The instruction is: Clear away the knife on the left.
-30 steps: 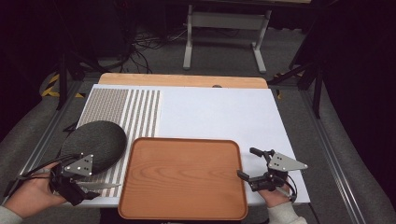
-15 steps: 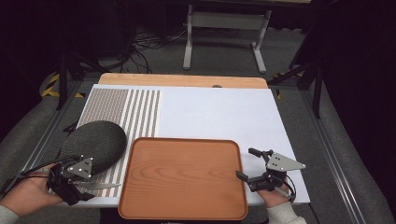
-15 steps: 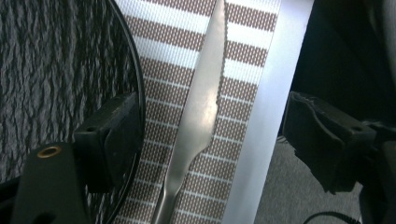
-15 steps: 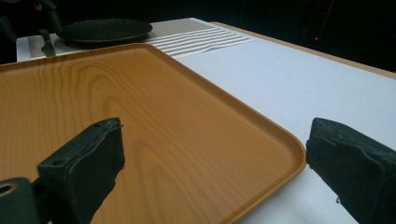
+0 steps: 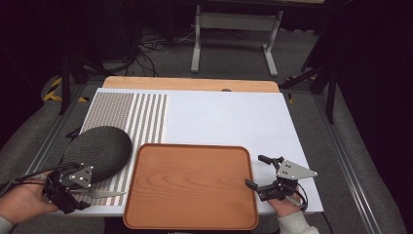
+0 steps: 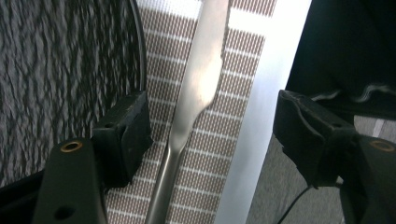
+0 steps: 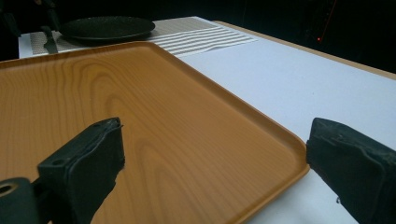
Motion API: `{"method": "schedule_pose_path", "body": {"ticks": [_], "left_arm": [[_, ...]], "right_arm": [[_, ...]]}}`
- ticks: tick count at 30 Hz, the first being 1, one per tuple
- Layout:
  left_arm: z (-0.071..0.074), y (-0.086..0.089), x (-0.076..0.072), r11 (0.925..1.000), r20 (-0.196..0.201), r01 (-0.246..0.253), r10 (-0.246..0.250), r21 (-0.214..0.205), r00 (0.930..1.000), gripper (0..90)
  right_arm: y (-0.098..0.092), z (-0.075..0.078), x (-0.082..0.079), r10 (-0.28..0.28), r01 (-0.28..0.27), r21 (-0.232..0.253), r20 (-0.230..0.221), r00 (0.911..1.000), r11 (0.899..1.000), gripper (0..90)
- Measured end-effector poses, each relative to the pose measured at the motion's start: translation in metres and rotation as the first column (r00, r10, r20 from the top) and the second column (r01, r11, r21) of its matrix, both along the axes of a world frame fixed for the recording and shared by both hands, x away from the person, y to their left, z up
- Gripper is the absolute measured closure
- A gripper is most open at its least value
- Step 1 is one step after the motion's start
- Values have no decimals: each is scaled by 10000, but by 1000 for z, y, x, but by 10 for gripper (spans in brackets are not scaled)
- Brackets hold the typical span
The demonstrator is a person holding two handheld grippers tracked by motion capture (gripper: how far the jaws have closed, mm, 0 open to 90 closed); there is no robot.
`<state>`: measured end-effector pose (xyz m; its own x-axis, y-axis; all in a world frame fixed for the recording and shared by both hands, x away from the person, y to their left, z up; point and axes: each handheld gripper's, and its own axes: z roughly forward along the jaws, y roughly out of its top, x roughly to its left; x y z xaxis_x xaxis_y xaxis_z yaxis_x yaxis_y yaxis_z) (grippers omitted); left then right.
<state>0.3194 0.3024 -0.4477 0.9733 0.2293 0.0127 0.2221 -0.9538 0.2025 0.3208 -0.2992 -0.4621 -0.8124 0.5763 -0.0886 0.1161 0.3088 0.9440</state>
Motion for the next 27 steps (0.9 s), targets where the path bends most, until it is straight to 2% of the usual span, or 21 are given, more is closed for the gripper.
{"method": "schedule_pose_path", "body": {"ticks": [4,7,14,19,24,27], "left_arm": [[1,4,2,9998,-157,-174,176,120,9997,324],[1,5,3,9992,-96,9,-5,388,10000,353],[-1,7,4,9958,-217,28,-8,910,9998,417],[-5,8,8,9938,-446,44,6,1113,9990,454],[-7,9,10,9918,-497,18,46,1278,9988,479],[-7,10,13,9906,-449,198,-139,1353,9989,535]], "right_arm": [[0,0,0,21,-21,26,18,10000,10000,49],[0,0,0,29,-29,-28,26,10000,10000,51],[0,0,0,34,-34,-71,25,10000,10000,53],[0,0,0,80,-80,-66,21,10000,9999,54],[1,0,0,102,-102,-93,-2,9999,9999,55],[1,0,0,128,-128,-105,-24,9999,9999,55]]}}
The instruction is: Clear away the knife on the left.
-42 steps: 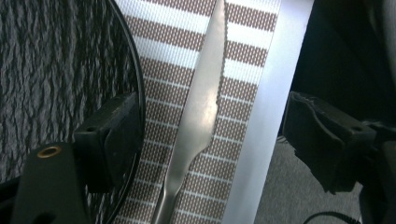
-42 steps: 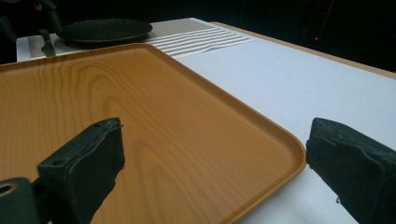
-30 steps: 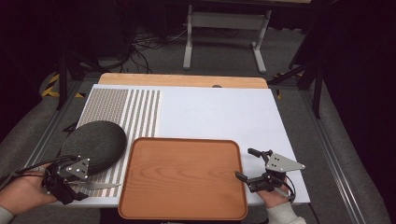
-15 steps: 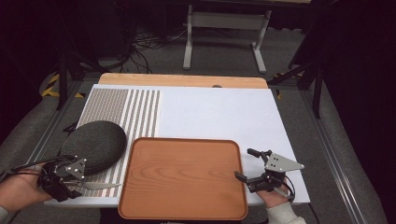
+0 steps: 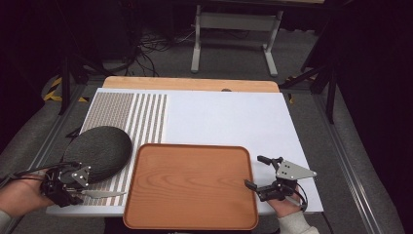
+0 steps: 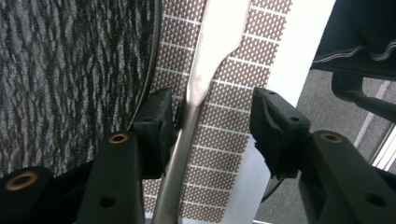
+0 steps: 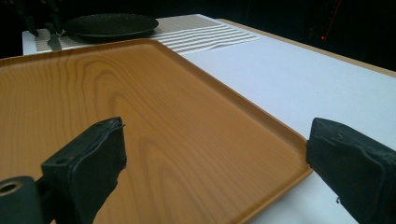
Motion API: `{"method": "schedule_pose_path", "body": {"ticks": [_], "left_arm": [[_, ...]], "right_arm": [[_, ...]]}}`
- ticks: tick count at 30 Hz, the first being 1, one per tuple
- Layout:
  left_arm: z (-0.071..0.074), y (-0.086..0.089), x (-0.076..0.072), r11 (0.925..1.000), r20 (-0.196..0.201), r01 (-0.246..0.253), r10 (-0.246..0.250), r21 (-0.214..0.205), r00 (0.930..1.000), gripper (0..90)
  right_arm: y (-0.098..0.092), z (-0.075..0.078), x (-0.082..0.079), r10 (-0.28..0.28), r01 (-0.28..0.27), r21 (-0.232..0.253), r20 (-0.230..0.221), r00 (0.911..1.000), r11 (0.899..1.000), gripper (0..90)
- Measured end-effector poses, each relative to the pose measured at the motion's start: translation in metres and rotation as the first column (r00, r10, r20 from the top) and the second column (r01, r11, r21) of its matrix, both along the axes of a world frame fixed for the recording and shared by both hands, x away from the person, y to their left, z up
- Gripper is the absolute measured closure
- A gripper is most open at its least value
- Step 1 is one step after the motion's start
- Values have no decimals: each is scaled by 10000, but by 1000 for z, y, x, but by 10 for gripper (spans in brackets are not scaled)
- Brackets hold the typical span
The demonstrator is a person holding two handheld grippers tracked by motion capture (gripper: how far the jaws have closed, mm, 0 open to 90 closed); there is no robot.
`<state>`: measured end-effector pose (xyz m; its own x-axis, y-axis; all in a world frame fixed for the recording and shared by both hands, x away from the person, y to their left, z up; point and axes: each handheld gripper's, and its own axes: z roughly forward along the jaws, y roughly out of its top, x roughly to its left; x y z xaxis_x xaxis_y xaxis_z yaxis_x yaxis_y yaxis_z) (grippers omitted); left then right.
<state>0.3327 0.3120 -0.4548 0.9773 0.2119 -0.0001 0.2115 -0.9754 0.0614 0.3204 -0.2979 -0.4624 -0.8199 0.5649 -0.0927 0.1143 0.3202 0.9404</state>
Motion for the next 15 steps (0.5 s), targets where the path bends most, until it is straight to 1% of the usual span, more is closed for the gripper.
{"method": "schedule_pose_path", "body": {"ticks": [3,4,5,6,7,8,10,11,12,15], "left_arm": [[-3,-1,1,9994,137,241,-245,251,9996,615],[-3,-1,1,9984,234,487,-494,299,9985,634],[-4,-1,1,9982,332,537,-546,261,9980,659],[-3,-1,1,9973,307,643,-654,351,9974,686],[-3,-1,1,9973,307,643,-654,351,9974,739],[-3,-1,-1,9951,398,878,-896,448,9952,746],[-3,-2,-2,9948,449,912,-933,458,9946,749],[-3,-2,-3,9916,517,1181,-1208,523,9913,756],[-4,-3,-5,9886,599,1389,-1423,575,9880,791],[-4,-3,-8,9863,759,1513,-1561,650,9848,796]], "right_arm": [[0,0,0,-12,12,-113,-15,10000,9999,55],[0,0,0,-11,11,-88,-19,10000,10000,55],[0,0,-1,-18,18,-112,-20,10000,9999,56],[0,0,-1,-3,3,-101,-34,10000,9999,55],[0,0,-1,-14,13,-106,-38,10000,9999,56],[-1,0,-1,-14,13,-95,-37,10000,10000,56],[-1,0,-1,-29,29,-97,-34,10000,9999,56],[-1,0,-2,-32,32,-87,-39,10000,10000,56],[-1,0,-2,-5,4,-115,-41,10000,9999,57],[-1,-1,-2,7,-7,-123,-23,10000,9999,57]]}}
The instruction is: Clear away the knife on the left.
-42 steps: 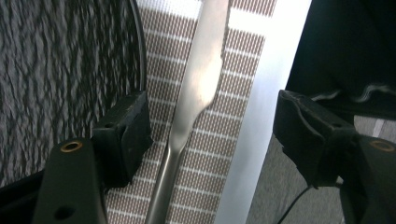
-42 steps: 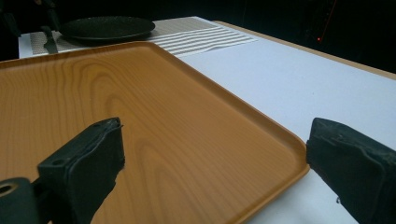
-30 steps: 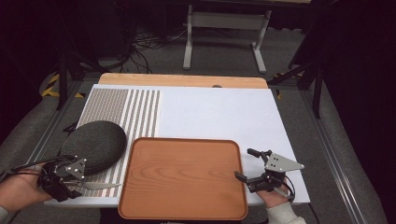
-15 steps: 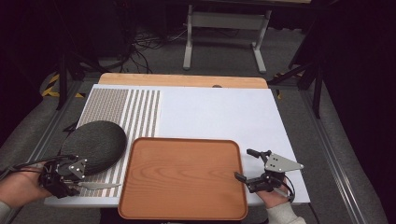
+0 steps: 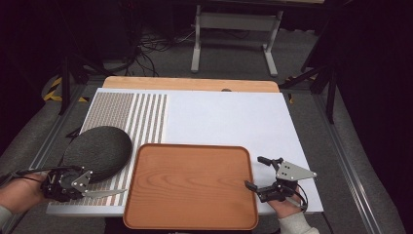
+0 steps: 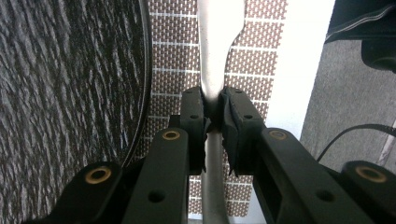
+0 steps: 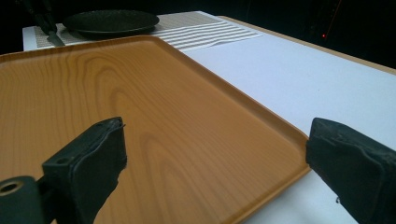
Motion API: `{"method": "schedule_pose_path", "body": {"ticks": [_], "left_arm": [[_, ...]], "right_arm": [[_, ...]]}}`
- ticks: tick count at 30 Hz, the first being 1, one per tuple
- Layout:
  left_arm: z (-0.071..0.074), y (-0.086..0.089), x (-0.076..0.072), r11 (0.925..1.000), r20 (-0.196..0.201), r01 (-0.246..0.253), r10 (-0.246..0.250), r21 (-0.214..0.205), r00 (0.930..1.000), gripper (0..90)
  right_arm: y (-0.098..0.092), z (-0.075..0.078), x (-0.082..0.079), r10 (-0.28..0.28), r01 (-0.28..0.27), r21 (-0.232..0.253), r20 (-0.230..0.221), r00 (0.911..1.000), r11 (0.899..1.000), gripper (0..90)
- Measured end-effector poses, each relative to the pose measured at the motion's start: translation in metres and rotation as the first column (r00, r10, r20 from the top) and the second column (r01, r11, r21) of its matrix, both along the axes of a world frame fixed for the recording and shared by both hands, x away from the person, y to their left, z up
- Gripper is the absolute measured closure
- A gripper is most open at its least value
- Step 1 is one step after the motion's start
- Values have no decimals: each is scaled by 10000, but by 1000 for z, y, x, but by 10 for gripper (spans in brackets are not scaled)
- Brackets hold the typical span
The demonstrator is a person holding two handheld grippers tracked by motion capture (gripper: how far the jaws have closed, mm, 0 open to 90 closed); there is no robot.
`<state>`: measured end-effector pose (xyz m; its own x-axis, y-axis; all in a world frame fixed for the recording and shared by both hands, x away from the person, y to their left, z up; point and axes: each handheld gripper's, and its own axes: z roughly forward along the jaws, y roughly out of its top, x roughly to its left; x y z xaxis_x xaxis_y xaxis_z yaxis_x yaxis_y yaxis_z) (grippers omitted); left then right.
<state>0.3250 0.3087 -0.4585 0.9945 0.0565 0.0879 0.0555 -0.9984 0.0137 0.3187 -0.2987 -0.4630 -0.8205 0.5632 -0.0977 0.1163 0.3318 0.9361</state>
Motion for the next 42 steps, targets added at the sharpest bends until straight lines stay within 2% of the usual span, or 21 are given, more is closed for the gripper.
{"method": "schedule_pose_path", "body": {"ticks": [5,7,12,15,19,22,24,25,28,31,32,33,36,37,38,42], "left_arm": [[0,-1,-1,10000,19,40,-40,11,10000,797],[0,-2,-1,9998,22,134,-134,160,9999,798],[1,-2,-1,9996,-19,-114,114,258,9999,800],[2,-1,-1,9997,5,-173,173,171,9999,801],[11,1,-2,9986,86,-493,494,-181,9987,802],[15,1,-2,9976,141,-640,643,-248,9978,802],[18,3,-2,9949,62,-933,936,-392,9956,801],[21,4,-2,9908,60,-1237,1242,-543,9922,801],[25,4,-2,9893,89,-1322,1330,-623,9911,801],[35,3,-5,9829,86,-1513,1530,-1053,9882,802],[35,3,-5,9829,86,-1513,1530,-1053,9882,802],[38,1,-6,9803,110,-1538,1564,-1242,9876,802],[44,-3,-7,9741,66,-1724,1752,-1462,9845,802],[48,-6,-7,9697,13,-1836,1863,-1610,9825,802],[48,-6,-7,9697,13,-1836,1863,-1610,9825,801],[57,-12,-9,9568,-2,-2031,2076,-2081,9782,801]], "right_arm": [[2,0,0,61,-61,-26,21,10000,10000,57],[2,0,0,51,-51,-28,31,10000,10000,57],[1,1,0,52,-52,-22,21,10000,10000,57],[1,1,0,46,-46,9,25,10000,10000,57],[0,2,1,7,-8,132,46,10000,9999,56],[0,2,1,17,-17,137,42,10000,9999,56],[0,2,1,15,-15,164,23,10000,9999,55],[0,2,1,9,-9,160,29,10000,9999,55],[-1,2,1,1,-2,173,60,10000,9999,55],[-1,3,1,-32,31,153,56,10000,9999,55],[-1,3,1,-32,31,153,56,10000,9999,55],[-1,3,1,-31,30,171,50,10000,9998,55],[-1,3,1,-29,28,201,49,10000,9998,55],[-1,3,1,-29,28,221,49,10000,9998,55],[-1,3,1,-29,28,221,49,10000,9998,55],[-2,3,0,-7,5,261,72,10000,9997,55]]}}
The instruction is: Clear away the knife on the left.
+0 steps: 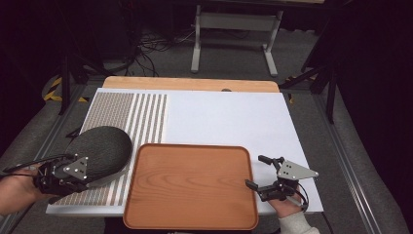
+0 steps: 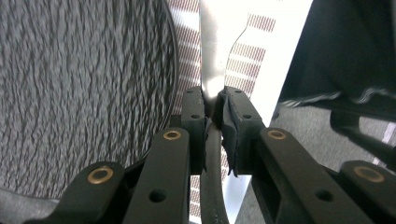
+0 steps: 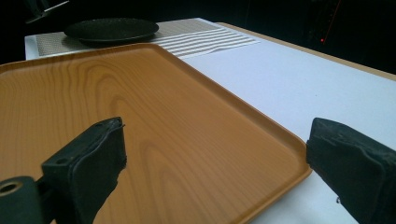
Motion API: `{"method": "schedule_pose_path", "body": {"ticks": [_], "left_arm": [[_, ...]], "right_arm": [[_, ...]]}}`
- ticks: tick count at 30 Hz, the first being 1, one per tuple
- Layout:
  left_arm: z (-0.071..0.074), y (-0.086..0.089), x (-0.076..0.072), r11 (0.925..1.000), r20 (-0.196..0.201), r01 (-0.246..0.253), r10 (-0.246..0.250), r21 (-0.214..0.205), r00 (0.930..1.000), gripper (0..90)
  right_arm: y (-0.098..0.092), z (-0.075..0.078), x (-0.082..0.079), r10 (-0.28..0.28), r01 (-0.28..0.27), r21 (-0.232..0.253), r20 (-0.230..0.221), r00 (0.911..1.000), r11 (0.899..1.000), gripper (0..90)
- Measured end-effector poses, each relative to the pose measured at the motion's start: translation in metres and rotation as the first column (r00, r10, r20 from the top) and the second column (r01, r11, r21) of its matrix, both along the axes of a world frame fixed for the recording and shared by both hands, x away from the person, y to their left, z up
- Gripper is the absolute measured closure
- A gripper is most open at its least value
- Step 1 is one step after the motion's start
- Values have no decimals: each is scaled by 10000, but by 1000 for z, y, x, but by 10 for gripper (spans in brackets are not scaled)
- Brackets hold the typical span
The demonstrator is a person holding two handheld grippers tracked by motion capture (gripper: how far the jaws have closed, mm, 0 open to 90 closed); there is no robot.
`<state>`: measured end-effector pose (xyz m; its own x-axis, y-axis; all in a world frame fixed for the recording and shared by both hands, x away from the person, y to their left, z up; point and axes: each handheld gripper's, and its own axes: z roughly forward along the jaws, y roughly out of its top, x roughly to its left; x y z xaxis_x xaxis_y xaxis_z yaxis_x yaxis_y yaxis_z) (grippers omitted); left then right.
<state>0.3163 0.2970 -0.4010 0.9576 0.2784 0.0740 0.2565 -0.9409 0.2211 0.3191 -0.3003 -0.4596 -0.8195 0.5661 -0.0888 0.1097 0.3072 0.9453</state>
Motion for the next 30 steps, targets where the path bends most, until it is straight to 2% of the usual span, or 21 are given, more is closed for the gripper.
{"method": "schedule_pose_path", "body": {"ticks": [1,2,3,8,9,11,14,19,23,27,30], "left_arm": [[0,0,0,10000,0,0,0,0,10000,801],[4,-1,-1,9997,36,-85,86,-219,10000,801],[4,-1,-1,9997,36,-85,86,-219,10000,801],[14,-6,0,9961,106,-431,440,-771,9990,801],[14,-6,0,9961,106,-431,440,-771,9990,801],[16,-8,1,9905,-105,-660,652,-1208,9978,800],[17,-12,2,9827,-392,-712,654,-1710,9971,801],[23,-17,3,9723,-427,-933,861,-2145,9954,801],[25,-22,6,9585,-400,-1114,1046,-2622,9937,800],[24,-28,8,9377,-599,-1555,1439,-3107,9878,800],[23,-31,10,9299,-795,-1706,1529,-3260,9850,800]], "right_arm": [[0,0,0,-15,15,2,-5,10000,10000,55],[-1,0,0,-28,28,-12,5,10000,10000,55],[-1,0,0,-35,35,-12,7,10000,10000,55],[-1,0,0,-21,21,0,31,10000,10000,55],[-1,0,0,-21,21,0,31,10000,10000,55],[-1,0,0,-22,22,1,35,10000,10000,55],[-1,1,0,-20,20,2,46,10000,10000,55],[-1,0,0,-35,35,0,41,10000,10000,55],[-1,0,0,-30,30,7,7,10000,10000,55],[0,0,0,-2,2,-49,-17,10000,10000,55],[1,-1,1,7,-8,-51,-30,10000,10000,55]]}}
